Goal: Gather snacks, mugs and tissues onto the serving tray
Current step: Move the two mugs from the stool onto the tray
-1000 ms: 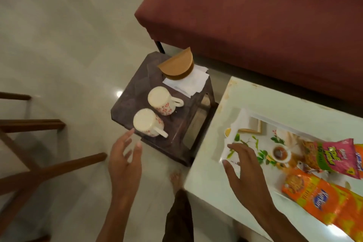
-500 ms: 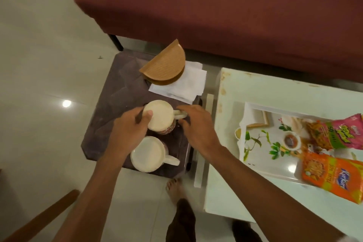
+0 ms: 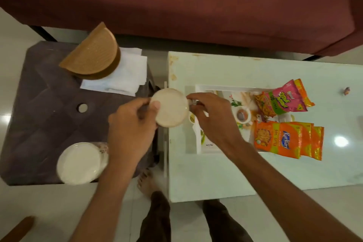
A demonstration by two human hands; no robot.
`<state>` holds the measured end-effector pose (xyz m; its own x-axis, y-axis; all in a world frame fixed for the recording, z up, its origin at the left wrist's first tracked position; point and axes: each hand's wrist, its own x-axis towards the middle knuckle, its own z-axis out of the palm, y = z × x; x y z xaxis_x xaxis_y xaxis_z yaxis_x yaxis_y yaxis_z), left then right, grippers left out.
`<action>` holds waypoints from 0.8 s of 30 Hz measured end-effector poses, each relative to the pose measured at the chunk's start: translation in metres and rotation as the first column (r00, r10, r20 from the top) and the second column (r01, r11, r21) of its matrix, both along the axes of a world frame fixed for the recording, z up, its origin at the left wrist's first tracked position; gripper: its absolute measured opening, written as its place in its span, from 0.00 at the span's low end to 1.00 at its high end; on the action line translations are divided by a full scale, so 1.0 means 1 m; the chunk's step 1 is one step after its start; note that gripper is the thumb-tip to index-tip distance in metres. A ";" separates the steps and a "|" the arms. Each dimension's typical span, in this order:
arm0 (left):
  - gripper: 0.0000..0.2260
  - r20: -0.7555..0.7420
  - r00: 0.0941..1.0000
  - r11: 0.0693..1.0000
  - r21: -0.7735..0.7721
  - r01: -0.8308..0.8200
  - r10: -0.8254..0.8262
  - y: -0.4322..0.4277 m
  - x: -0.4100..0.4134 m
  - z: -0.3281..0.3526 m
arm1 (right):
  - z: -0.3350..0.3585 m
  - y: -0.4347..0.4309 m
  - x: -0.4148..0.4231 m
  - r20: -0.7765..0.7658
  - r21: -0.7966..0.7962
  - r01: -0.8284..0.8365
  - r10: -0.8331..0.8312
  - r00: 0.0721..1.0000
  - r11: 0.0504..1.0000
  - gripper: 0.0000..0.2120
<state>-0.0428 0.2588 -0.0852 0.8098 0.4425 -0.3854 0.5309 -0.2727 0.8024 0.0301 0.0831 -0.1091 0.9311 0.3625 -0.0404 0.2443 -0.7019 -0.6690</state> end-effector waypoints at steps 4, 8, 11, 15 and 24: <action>0.15 0.007 1.000 0.995 -0.104 -0.003 0.004 -0.082 0.032 -0.015 | -0.002 -0.077 0.019 0.004 -0.140 -0.022 0.023 1.000 0.990 0.09; 0.14 -0.037 0.999 0.971 -0.235 -0.037 0.029 -0.153 0.064 -0.037 | -0.013 -0.140 0.050 0.067 -0.258 0.010 0.008 0.998 0.966 0.09; 0.13 -0.072 0.994 0.952 -0.288 -0.100 0.083 -0.191 0.083 -0.053 | -0.023 -0.171 0.071 0.067 -0.289 -0.034 0.055 0.996 0.957 0.09; 0.13 -0.103 0.986 0.942 -0.299 -0.155 0.130 -0.225 0.103 -0.070 | -0.038 -0.197 0.096 0.043 -0.310 -0.010 0.025 0.999 0.951 0.12; 0.13 -0.124 0.973 0.946 -0.235 -0.221 0.196 -0.252 0.122 -0.104 | -0.072 -0.215 0.131 -0.077 -0.418 -0.118 0.095 0.993 0.901 0.18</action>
